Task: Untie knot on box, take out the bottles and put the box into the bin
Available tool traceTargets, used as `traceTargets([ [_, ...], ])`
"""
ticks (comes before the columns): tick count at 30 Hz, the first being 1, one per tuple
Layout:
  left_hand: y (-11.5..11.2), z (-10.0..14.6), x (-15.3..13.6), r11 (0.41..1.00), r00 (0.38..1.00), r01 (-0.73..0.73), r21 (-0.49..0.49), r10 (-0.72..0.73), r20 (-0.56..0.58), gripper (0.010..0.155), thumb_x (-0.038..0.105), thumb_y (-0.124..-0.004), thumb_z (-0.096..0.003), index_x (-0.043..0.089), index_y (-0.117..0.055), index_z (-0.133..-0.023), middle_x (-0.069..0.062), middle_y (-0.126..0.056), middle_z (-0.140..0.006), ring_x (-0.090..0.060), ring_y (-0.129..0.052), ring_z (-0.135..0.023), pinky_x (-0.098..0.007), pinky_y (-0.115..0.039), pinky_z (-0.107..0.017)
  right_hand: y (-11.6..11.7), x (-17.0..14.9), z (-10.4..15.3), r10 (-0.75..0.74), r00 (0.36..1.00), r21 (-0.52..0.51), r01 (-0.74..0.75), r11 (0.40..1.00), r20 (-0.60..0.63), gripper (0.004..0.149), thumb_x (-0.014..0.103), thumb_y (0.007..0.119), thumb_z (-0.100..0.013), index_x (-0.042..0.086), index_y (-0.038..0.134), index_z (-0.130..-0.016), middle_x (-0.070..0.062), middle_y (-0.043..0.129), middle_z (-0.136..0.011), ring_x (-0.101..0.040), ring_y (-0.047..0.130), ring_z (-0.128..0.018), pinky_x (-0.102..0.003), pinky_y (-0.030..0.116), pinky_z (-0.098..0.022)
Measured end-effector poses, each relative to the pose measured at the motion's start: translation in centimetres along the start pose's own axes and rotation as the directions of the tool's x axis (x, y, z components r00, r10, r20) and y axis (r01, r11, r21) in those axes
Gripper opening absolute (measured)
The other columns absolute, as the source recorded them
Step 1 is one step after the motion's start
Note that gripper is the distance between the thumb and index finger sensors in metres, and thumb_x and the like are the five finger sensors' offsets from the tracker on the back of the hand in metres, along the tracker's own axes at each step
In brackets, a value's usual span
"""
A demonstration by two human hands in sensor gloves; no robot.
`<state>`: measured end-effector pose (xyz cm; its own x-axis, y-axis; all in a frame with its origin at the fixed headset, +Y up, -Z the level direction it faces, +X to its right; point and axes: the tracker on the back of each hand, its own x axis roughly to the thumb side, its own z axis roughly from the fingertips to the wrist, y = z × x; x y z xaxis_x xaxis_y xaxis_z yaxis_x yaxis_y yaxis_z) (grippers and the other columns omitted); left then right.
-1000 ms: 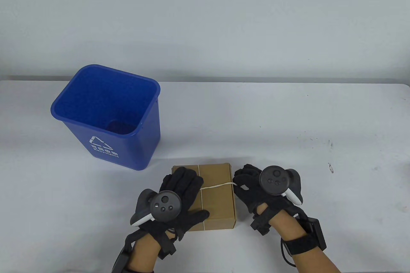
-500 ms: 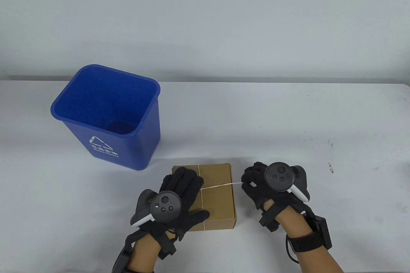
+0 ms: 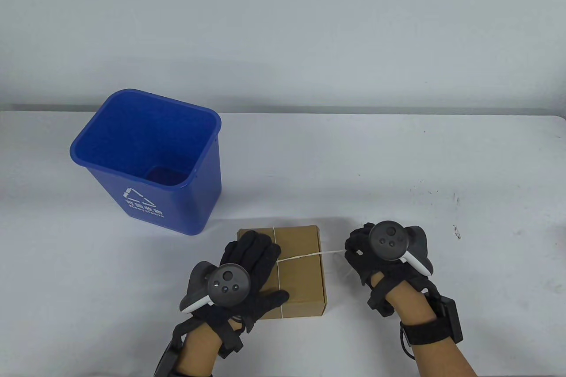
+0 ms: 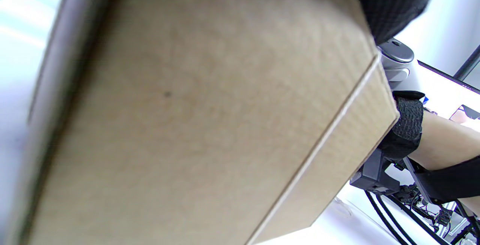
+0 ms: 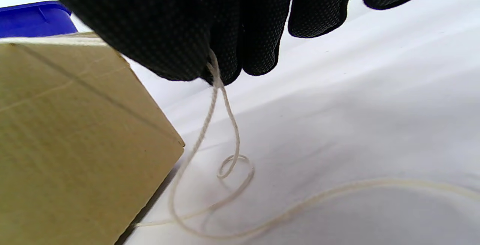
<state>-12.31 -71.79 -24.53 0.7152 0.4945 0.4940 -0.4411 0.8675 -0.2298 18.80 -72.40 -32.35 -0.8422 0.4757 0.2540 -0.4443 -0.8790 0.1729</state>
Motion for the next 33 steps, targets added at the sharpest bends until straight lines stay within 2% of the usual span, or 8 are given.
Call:
traceTargets([
  [20,0.0,0.0,0.0,1.0,1.0,-0.001,-0.003,0.001,-0.004,0.095,0.066,-0.071,-0.0473,0.017,-0.029,-0.117,-0.01,-0.018,-0.121,-0.042,-0.007,-0.113,-0.071,-0.012,-0.074,0.5,-2.2,-0.4,0.158,0.978,0.088,-0.147,0.985,-0.134,0.036,0.03,0.084,-0.046,0.011,0.087,-0.076,-0.013,0.075,-0.094,-0.055,0.056,-0.094,-0.072,0.048,-0.062],
  [28,0.0,0.0,-0.1,1.0,1.0,-0.001,-0.004,0.001,-0.004,0.095,0.066,-0.071,-0.0475,0.017,-0.029,-0.118,-0.009,-0.018,-0.121,-0.042,-0.006,-0.113,-0.072,-0.012,-0.074,0.5,-3.2,-0.4,0.175,0.968,0.118,-0.156,0.981,-0.181,0.035,0.031,0.085,-0.046,0.015,0.088,-0.077,-0.015,0.071,-0.098,-0.056,0.053,-0.095,-0.072,0.046,-0.062],
  [33,0.0,0.0,-0.1,1.0,1.0,-0.002,-0.004,0.002,-0.004,0.095,0.066,-0.071,-0.0474,0.017,-0.029,-0.118,-0.01,-0.018,-0.121,-0.042,-0.006,-0.113,-0.072,-0.012,-0.074,0.6,-3.7,-0.3,0.197,0.957,0.185,-0.159,0.97,-0.212,0.037,0.03,0.084,-0.046,0.013,0.086,-0.079,-0.017,0.065,-0.101,-0.057,0.048,-0.095,-0.073,0.044,-0.062],
])
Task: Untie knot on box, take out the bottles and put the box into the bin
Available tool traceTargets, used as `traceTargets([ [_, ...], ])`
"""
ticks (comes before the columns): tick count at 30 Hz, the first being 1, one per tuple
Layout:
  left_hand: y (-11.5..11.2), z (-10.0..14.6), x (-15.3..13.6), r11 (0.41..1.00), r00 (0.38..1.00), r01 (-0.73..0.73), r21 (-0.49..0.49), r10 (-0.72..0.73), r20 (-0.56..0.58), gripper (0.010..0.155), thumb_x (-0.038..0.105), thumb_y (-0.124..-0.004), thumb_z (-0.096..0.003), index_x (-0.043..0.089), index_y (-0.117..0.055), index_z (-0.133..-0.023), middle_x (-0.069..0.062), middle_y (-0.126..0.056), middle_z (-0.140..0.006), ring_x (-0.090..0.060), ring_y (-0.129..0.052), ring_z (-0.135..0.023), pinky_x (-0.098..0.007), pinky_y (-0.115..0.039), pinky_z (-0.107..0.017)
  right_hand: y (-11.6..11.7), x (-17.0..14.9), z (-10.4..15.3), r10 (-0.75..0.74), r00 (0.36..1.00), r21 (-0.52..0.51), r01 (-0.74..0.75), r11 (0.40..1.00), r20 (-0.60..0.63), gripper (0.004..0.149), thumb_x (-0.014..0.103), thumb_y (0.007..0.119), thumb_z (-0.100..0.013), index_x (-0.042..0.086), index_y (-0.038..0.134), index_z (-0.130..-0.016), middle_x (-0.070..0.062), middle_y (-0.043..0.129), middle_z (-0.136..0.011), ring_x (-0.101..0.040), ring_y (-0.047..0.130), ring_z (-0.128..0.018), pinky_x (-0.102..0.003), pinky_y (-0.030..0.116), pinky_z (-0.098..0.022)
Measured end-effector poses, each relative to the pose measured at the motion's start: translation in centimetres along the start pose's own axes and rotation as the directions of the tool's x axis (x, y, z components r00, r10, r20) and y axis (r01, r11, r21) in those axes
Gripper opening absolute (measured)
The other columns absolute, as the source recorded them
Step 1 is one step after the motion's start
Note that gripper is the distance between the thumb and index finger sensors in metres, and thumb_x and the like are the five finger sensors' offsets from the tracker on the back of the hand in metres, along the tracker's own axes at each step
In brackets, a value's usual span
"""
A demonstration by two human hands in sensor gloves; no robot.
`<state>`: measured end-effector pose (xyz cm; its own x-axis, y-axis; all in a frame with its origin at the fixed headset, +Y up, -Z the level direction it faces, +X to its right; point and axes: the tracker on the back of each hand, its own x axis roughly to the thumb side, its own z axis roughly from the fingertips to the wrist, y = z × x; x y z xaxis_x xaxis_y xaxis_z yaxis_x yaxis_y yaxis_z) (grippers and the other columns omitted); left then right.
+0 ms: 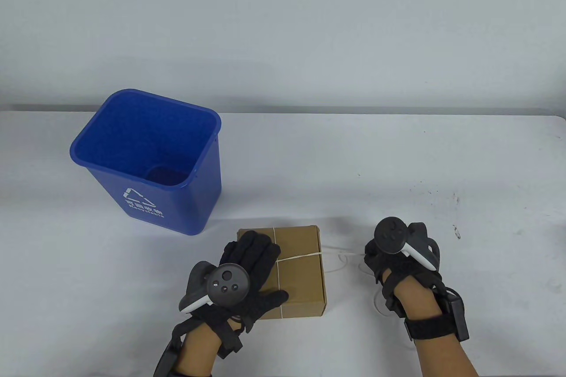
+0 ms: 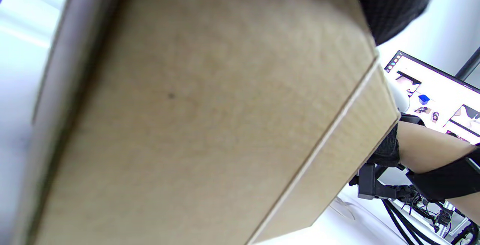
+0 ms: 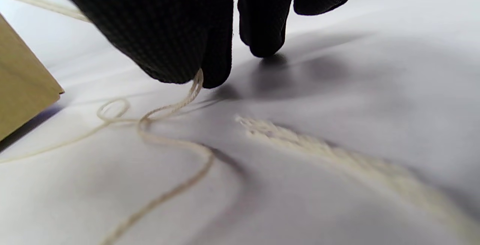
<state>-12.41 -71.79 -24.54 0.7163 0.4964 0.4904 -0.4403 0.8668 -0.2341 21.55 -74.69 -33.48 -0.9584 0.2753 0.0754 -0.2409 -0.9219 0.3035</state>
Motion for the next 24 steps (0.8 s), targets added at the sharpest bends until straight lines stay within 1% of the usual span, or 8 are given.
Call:
traceTargets([
  [4,0.0,0.0,0.0,1.0,1.0,-0.003,0.0,0.003,0.001,0.095,0.066,-0.071,-0.0474,0.017,-0.029,-0.118,-0.01,-0.018,-0.121,-0.042,-0.006,-0.113,-0.072,-0.012,-0.074,-0.7,0.0,0.7,-0.121,0.992,0.108,0.116,0.987,0.039,0.053,0.024,0.081,-0.046,0.007,0.069,-0.095,-0.02,0.046,-0.107,-0.058,0.037,-0.096,-0.073,0.039,-0.062],
  [6,0.0,0.0,0.0,1.0,1.0,-0.003,-0.002,0.003,0.001,0.095,0.066,-0.071,-0.0474,0.017,-0.029,-0.118,-0.009,-0.018,-0.121,-0.042,-0.006,-0.113,-0.072,-0.012,-0.074,-1.7,0.3,1.5,-0.208,0.974,0.091,0.2,0.975,0.086,0.055,0.023,0.079,-0.047,0.006,0.066,-0.097,-0.021,0.044,-0.108,-0.058,0.037,-0.096,-0.073,0.039,-0.062],
  [9,0.1,0.0,0.0,1.0,1.0,-0.003,-0.005,0.003,0.0,0.095,0.065,-0.071,-0.0474,0.017,-0.029,-0.117,-0.01,-0.018,-0.12,-0.042,-0.006,-0.113,-0.072,-0.012,-0.074,-3.0,1.5,2.8,-0.285,0.939,-0.026,0.295,0.955,0.194,0.054,0.025,0.079,-0.047,0.005,0.068,-0.096,-0.021,0.048,-0.107,-0.058,0.04,-0.096,-0.073,0.04,-0.062],
  [13,0.1,0.0,0.0,1.0,1.0,-0.003,-0.007,0.003,0.0,0.095,0.065,-0.071,-0.0475,0.017,-0.029,-0.117,-0.01,-0.017,-0.12,-0.042,-0.006,-0.113,-0.072,-0.012,-0.074,-2.8,4.8,4.1,-0.219,0.902,-0.114,0.279,0.954,0.371,0.056,0.028,0.081,-0.047,0.007,0.067,-0.097,-0.02,0.052,-0.106,-0.057,0.044,-0.096,-0.073,0.042,-0.062],
  [16,0.1,0.0,0.0,1.0,1.0,-0.002,-0.006,0.002,-0.001,0.095,0.065,-0.071,-0.0474,0.017,-0.029,-0.117,-0.011,-0.017,-0.12,-0.042,-0.006,-0.113,-0.072,-0.012,-0.073,-1.6,6.6,4.1,-0.116,0.924,-0.114,0.168,0.979,0.364,0.06,0.03,0.081,-0.047,0.006,0.064,-0.098,-0.018,0.054,-0.106,-0.057,0.045,-0.097,-0.073,0.043,-0.063],
  [18,0.0,0.0,0.0,1.0,1.0,-0.003,-0.008,0.003,-0.002,0.095,0.065,-0.071,-0.0475,0.017,-0.029,-0.118,-0.01,-0.017,-0.12,-0.042,-0.006,-0.113,-0.072,-0.012,-0.073,-0.7,7.1,3.6,-0.138,0.915,-0.083,0.182,0.98,0.379,0.061,0.031,0.081,-0.047,0.004,0.062,-0.099,-0.02,0.051,-0.106,-0.057,0.042,-0.096,-0.073,0.041,-0.062],
  [21,0.0,0.0,0.0,1.0,1.0,-0.004,-0.009,0.004,-0.003,0.095,0.065,-0.071,-0.0475,0.017,-0.029,-0.118,-0.009,-0.017,-0.12,-0.042,-0.005,-0.113,-0.072,-0.012,-0.073,-0.2,7.5,3.3,-0.157,0.901,-0.09,0.21,0.974,0.403,0.066,0.033,0.079,-0.047,0.003,0.055,-0.101,-0.021,0.043,-0.107,-0.058,0.035,-0.097,-0.074,0.036,-0.063],
  [24,0.0,-0.1,0.0,1.0,1.0,-0.004,-0.01,0.004,-0.002,0.095,0.065,-0.071,-0.0475,0.017,-0.029,-0.118,-0.01,-0.017,-0.12,-0.042,-0.005,-0.113,-0.072,-0.011,-0.073,-0.3,8.0,3.4,-0.194,0.882,-0.076,0.249,0.965,0.43,0.06,0.031,0.078,-0.048,0.003,0.061,-0.097,-0.02,0.048,-0.105,-0.058,0.036,-0.097,-0.074,0.036,-0.063],
])
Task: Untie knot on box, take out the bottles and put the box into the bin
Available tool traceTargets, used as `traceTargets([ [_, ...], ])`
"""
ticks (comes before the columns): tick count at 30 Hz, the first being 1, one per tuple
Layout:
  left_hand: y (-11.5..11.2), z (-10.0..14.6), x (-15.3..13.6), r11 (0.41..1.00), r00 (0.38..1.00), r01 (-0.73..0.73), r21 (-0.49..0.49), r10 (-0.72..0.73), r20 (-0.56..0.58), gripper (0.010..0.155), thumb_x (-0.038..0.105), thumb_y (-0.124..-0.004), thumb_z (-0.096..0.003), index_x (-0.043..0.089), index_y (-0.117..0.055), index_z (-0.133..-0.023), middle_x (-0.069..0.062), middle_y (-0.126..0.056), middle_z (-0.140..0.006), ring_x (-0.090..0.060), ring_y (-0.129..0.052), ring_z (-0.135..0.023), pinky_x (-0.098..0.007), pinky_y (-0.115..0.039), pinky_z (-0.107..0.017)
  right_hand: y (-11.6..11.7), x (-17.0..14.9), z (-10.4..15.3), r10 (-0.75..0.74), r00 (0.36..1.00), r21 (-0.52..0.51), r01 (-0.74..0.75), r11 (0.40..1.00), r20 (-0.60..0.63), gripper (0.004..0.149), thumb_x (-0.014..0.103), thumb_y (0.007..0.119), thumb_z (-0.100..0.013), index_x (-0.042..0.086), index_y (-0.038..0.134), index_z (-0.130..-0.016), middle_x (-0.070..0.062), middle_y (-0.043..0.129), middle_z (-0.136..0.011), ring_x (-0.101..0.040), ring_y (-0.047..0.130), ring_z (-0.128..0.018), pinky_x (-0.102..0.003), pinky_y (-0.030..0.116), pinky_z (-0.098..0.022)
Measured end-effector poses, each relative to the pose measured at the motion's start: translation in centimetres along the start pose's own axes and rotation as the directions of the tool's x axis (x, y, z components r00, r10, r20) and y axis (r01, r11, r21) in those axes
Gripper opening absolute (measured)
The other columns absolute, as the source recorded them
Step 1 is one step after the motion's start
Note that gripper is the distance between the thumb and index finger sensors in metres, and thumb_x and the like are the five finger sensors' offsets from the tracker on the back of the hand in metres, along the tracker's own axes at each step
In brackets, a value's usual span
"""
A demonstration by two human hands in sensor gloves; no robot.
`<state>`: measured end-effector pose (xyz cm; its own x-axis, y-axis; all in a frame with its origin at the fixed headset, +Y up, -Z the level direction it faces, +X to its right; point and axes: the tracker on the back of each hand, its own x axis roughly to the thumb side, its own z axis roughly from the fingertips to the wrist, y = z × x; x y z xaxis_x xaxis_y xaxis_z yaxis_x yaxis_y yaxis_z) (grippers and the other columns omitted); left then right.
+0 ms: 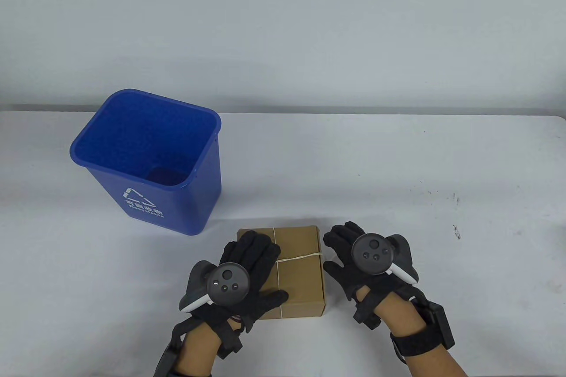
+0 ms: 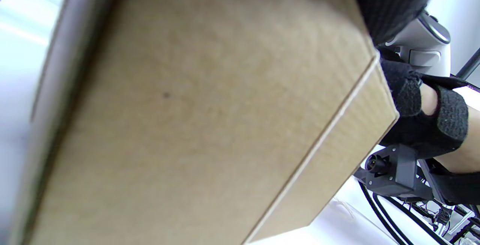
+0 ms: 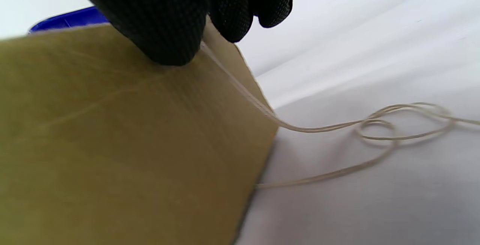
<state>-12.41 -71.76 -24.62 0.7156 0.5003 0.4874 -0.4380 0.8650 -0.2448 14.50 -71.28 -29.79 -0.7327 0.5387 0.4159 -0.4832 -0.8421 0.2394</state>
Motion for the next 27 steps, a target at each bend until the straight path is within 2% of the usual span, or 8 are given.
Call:
traceTargets([
  [2,0.0,0.0,0.0,1.0,1.0,-0.003,-0.001,0.003,-0.001,0.095,0.065,-0.071,-0.0475,0.017,-0.029,-0.118,-0.01,-0.017,-0.12,-0.042,-0.005,-0.113,-0.072,-0.011,-0.073,0.1,0.2,-0.1,0.036,0.999,-0.026,-0.036,0.999,-0.008,0.052,0.029,0.078,-0.047,0.003,0.07,-0.092,-0.018,0.056,-0.103,-0.058,0.04,-0.097,-0.074,0.039,-0.063],
  [4,0.0,0.0,0.0,1.0,1.0,-0.004,0.0,0.004,-0.002,0.095,0.065,-0.071,-0.0475,0.017,-0.028,-0.118,-0.01,-0.017,-0.12,-0.042,-0.005,-0.113,-0.072,-0.011,-0.073,0.2,0.3,-0.2,0.037,0.999,-0.047,-0.037,0.998,0.003,0.05,0.027,0.079,-0.047,0.002,0.072,-0.09,-0.017,0.059,-0.102,-0.057,0.042,-0.097,-0.074,0.04,-0.063],
  [10,0.0,0.0,0.0,1.0,1.0,-0.003,0.005,0.003,-0.007,0.095,0.065,-0.071,-0.0475,0.017,-0.028,-0.117,-0.011,-0.017,-0.12,-0.043,-0.005,-0.112,-0.073,-0.011,-0.073,0.5,-0.4,-0.2,-0.058,0.998,-0.13,0.06,0.99,0.015,0.04,0.025,0.082,-0.046,0.005,0.083,-0.08,-0.014,0.068,-0.096,-0.056,0.048,-0.096,-0.073,0.043,-0.062],
  [15,0.1,0.0,0.0,1.0,1.0,-0.001,0.005,0.001,-0.01,0.095,0.065,-0.071,-0.0474,0.017,-0.028,-0.118,-0.01,-0.017,-0.12,-0.042,-0.005,-0.113,-0.072,-0.011,-0.073,0.5,-0.8,-0.4,-0.077,0.997,-0.115,0.079,0.99,0.015,0.038,0.028,0.081,-0.046,0.007,0.083,-0.077,-0.012,0.07,-0.094,-0.056,0.049,-0.096,-0.073,0.043,-0.062],
  [22,0.1,-0.1,0.0,1.0,1.0,0.003,0.004,-0.003,-0.011,0.095,0.065,-0.071,-0.0475,0.017,-0.029,-0.118,-0.01,-0.017,-0.12,-0.042,-0.005,-0.113,-0.072,-0.012,-0.073,0.6,-0.8,-0.4,0.075,0.997,-0.104,-0.075,0.992,-0.003,0.038,0.03,0.08,-0.046,0.008,0.082,-0.077,-0.013,0.069,-0.095,-0.056,0.049,-0.096,-0.073,0.043,-0.062],
  [27,0.1,-0.1,-0.1,1.0,1.0,0.001,0.005,-0.001,-0.009,0.095,0.065,-0.071,-0.0474,0.017,-0.029,-0.118,-0.01,-0.017,-0.12,-0.042,-0.006,-0.113,-0.072,-0.012,-0.073,1.0,-1.5,-0.5,0.189,0.981,-0.05,-0.191,0.98,-0.04,0.038,0.03,0.08,-0.046,0.008,0.082,-0.077,-0.013,0.069,-0.095,-0.055,0.048,-0.096,-0.073,0.043,-0.063],
])
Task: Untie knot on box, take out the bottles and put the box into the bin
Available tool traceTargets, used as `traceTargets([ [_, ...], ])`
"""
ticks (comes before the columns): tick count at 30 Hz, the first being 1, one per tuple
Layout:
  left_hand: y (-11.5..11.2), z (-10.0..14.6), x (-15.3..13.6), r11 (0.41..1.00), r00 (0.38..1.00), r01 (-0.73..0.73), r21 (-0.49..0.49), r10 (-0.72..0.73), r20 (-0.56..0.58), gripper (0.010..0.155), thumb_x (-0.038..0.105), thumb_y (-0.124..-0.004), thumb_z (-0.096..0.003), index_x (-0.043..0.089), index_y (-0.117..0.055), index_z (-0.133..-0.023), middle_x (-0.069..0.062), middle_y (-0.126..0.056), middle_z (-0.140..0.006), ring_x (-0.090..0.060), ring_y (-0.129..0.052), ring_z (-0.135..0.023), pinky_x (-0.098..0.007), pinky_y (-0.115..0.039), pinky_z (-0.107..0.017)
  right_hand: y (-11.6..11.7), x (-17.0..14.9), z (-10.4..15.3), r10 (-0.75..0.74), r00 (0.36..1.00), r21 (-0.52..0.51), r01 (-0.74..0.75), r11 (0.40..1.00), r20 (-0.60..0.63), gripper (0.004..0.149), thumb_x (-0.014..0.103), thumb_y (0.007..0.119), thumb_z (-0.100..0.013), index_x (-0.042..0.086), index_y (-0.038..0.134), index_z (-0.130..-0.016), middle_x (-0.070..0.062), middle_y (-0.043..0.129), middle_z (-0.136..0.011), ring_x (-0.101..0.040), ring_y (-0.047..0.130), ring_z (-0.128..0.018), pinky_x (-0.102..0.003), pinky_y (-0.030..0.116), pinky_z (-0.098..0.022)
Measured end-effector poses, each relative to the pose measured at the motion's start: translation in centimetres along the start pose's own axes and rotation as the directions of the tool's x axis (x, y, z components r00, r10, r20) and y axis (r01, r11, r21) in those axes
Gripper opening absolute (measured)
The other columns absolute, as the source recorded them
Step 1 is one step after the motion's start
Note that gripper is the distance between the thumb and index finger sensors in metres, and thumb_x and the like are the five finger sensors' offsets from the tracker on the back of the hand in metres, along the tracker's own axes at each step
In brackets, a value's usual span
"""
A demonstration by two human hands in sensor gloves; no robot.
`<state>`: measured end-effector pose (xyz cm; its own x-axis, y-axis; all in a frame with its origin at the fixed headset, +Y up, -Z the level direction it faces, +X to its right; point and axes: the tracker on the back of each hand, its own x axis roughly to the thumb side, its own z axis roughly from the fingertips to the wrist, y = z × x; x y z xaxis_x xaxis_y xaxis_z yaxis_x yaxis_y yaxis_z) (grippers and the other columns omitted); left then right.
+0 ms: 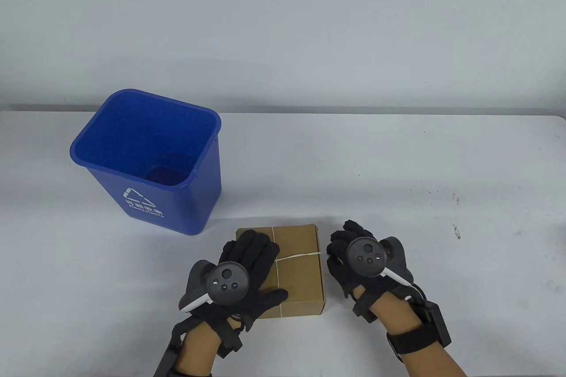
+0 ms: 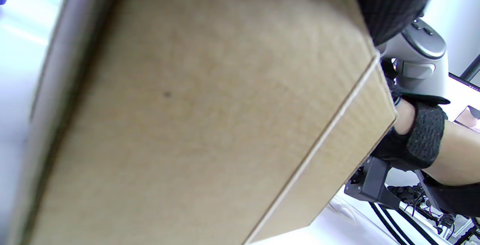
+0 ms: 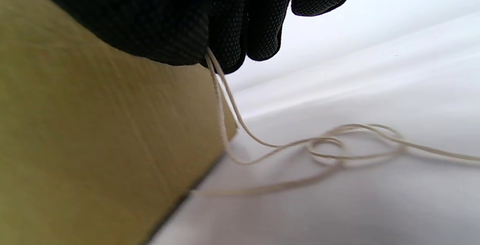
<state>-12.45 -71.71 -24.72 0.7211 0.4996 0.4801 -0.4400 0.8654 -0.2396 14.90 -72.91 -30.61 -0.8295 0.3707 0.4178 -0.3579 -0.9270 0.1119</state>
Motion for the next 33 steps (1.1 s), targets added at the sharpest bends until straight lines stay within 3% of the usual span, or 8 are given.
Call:
traceTargets([
  [33,0.0,0.1,0.0,1.0,1.0,-0.001,0.002,0.001,0.001,0.095,0.065,-0.071,-0.0473,0.017,-0.029,-0.117,-0.01,-0.017,-0.12,-0.042,-0.006,-0.113,-0.072,-0.012,-0.073,-0.3,-6.8,0.2,0.052,0.948,0.085,-0.026,0.996,-0.315,0.038,0.029,0.08,-0.046,0.007,0.084,-0.077,-0.016,0.067,-0.097,-0.057,0.048,-0.095,-0.073,0.043,-0.061],
])
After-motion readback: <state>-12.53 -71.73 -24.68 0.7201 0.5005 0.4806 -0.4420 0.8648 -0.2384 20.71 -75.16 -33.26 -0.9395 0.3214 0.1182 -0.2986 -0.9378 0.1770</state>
